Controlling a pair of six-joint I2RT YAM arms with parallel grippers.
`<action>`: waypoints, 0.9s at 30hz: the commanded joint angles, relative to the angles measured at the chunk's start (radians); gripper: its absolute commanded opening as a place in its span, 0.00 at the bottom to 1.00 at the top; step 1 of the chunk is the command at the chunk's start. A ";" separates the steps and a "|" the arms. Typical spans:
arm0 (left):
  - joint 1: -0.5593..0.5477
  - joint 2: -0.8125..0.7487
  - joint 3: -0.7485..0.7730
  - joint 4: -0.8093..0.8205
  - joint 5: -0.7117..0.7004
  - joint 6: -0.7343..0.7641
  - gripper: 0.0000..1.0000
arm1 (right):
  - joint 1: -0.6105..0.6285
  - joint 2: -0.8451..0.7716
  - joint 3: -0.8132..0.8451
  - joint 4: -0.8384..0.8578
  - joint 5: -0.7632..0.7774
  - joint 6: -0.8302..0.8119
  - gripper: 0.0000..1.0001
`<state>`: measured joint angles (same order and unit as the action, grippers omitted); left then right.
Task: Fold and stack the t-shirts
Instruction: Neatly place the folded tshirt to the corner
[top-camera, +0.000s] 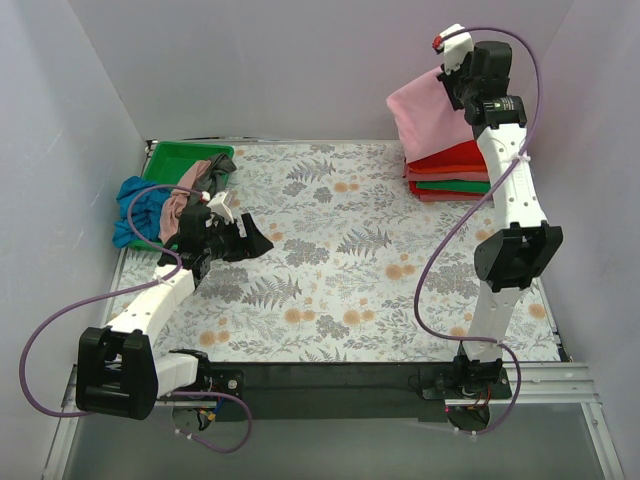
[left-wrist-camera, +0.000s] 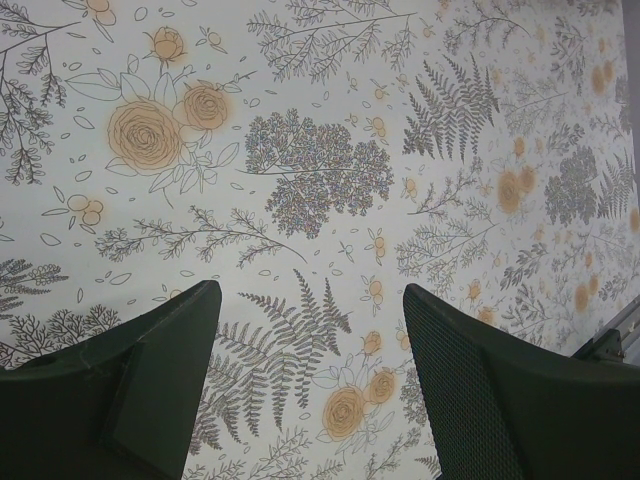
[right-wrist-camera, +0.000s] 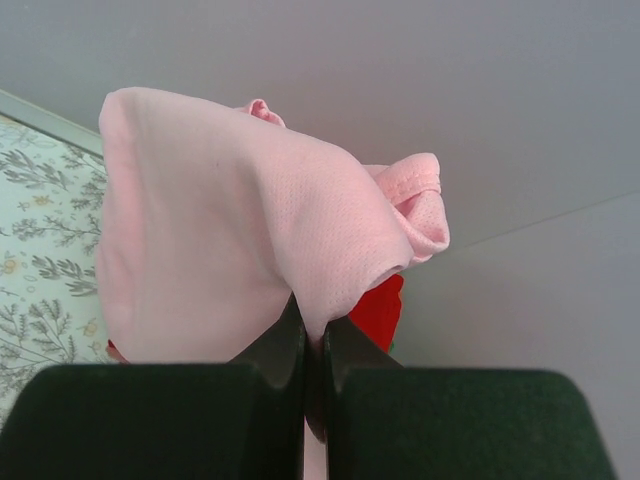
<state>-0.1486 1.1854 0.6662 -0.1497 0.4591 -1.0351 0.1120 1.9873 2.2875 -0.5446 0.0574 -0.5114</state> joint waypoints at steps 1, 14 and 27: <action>-0.002 -0.013 -0.008 0.012 -0.008 0.018 0.73 | -0.028 -0.035 -0.016 0.092 0.012 -0.019 0.01; -0.002 -0.001 -0.008 0.012 -0.005 0.020 0.73 | -0.078 0.133 -0.066 0.271 0.131 -0.104 0.01; -0.002 0.014 -0.008 0.006 -0.019 0.021 0.73 | -0.078 0.251 -0.272 0.856 0.519 -0.372 0.79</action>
<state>-0.1486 1.2007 0.6624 -0.1501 0.4553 -1.0306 0.0345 2.2257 2.0624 0.0158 0.4206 -0.7620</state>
